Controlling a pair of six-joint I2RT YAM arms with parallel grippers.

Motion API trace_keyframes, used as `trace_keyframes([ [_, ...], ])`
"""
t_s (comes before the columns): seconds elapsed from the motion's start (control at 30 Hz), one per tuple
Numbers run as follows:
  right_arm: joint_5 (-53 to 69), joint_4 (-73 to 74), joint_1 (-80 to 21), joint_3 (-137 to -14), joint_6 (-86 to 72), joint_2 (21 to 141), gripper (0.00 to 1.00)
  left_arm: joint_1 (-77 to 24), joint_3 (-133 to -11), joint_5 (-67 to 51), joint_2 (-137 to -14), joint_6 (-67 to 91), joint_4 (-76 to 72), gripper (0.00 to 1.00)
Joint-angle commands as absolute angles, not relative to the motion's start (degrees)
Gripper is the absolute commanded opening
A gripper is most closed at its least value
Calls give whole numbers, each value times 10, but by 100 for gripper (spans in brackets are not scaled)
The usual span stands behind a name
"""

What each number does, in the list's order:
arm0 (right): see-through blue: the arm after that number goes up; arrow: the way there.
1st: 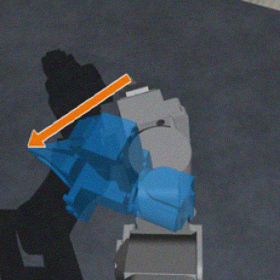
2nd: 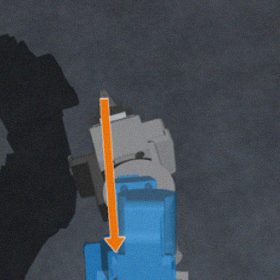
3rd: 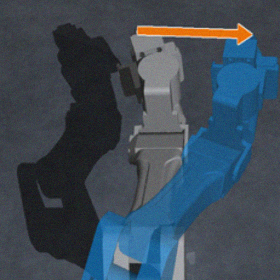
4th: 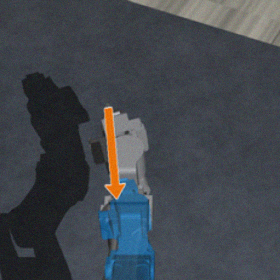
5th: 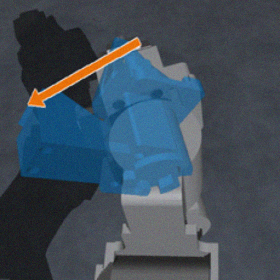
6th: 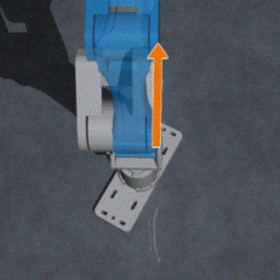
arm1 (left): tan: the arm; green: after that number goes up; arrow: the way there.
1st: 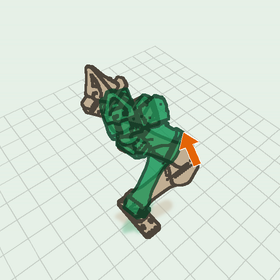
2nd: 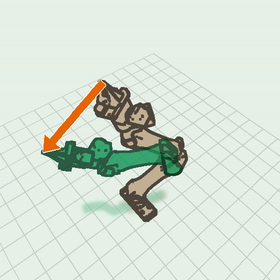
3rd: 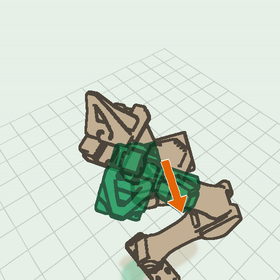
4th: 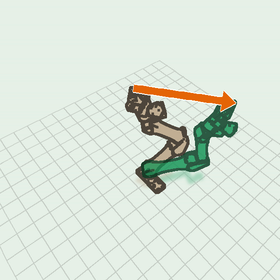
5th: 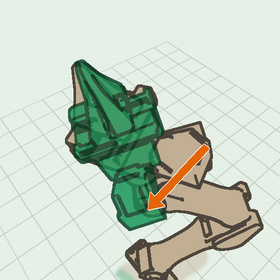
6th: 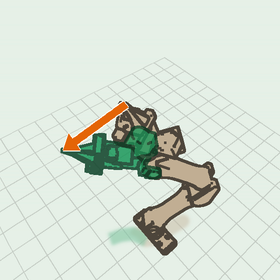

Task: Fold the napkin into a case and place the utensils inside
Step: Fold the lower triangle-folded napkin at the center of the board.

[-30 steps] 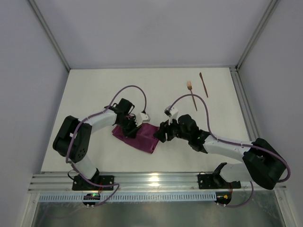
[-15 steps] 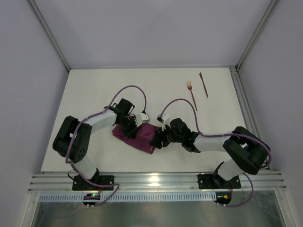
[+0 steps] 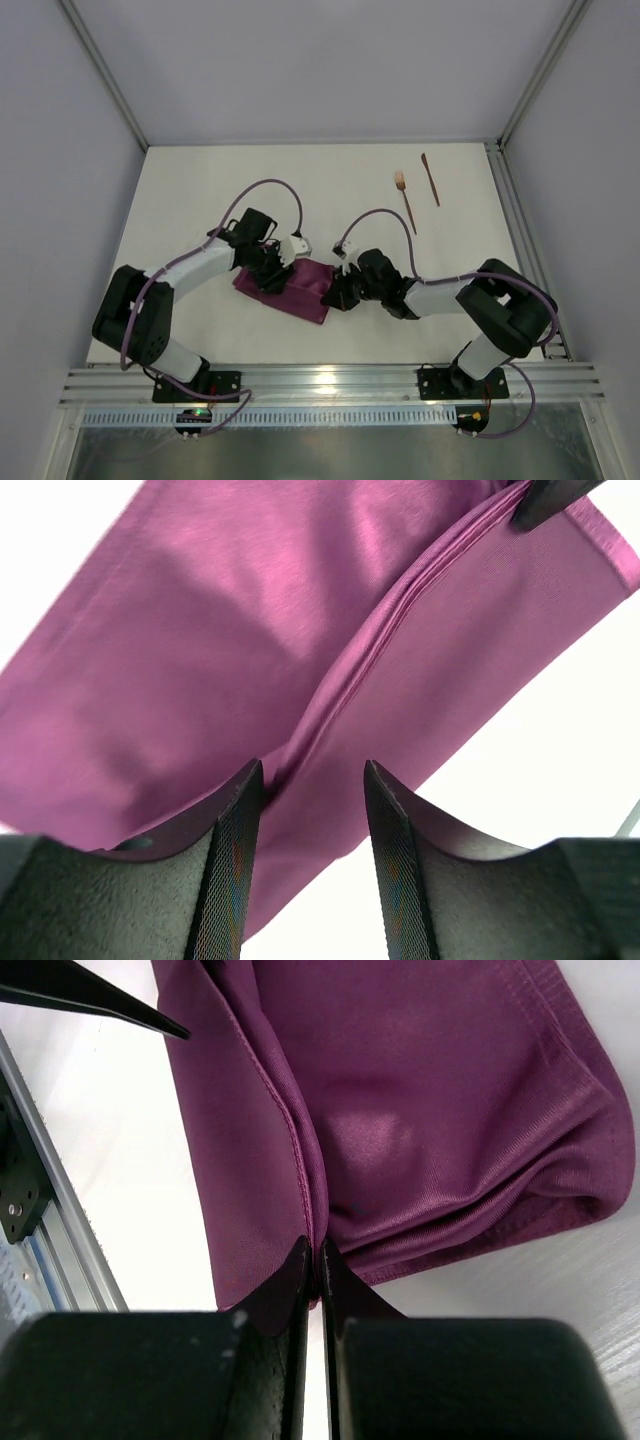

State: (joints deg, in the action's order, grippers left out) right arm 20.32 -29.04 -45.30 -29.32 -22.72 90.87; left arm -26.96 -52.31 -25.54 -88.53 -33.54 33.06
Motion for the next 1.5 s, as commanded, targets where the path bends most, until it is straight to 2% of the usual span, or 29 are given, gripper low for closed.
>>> trace_keyframes([
  [0.0, 215, -304, -446, -313, -233, 916, 4, -259, -505, -209, -836, -335, 321, 48],
  [0.3, 225, -279, -442, -331, -214, 929, 4, -223, -476, -106, -853, -330, 271, 45],
  [0.4, 229, -276, -435, -333, -211, 934, 4, -221, -468, -75, -848, -316, 241, 39],
  [0.43, 231, -271, -433, -335, -210, 935, 4, -221, -465, -73, -846, -315, 236, 33],
  [0.53, 233, -258, -430, -343, -200, 940, 4, -221, -461, -75, -839, -316, 236, 22],
  [0.6, 232, -251, -431, -346, -189, 938, 4, -221, -459, -79, -832, -315, 243, 21],
  [0.7, 231, -237, -430, -351, -175, 932, 4, -220, -462, -89, -813, -311, 262, 25],
  [0.83, 241, -207, -431, -365, -147, 925, 4, -216, -491, -137, -775, -293, 292, 50],
  [0.9, 248, -193, -430, -373, -136, 923, 4, -210, -511, -146, -757, -274, 287, 55],
  [1.0, 251, -176, -430, -382, -118, 918, 4, -204, -521, -99, -774, -254, 264, 56],
  [1.17, 253, -149, -431, -394, -85, 907, 4, -140, -543, -90, -856, -215, 247, 50],
  [1.47, 256, -108, -442, -424, -45, 909, 4, -108, -539, -59, -928, -195, 205, 52],
])
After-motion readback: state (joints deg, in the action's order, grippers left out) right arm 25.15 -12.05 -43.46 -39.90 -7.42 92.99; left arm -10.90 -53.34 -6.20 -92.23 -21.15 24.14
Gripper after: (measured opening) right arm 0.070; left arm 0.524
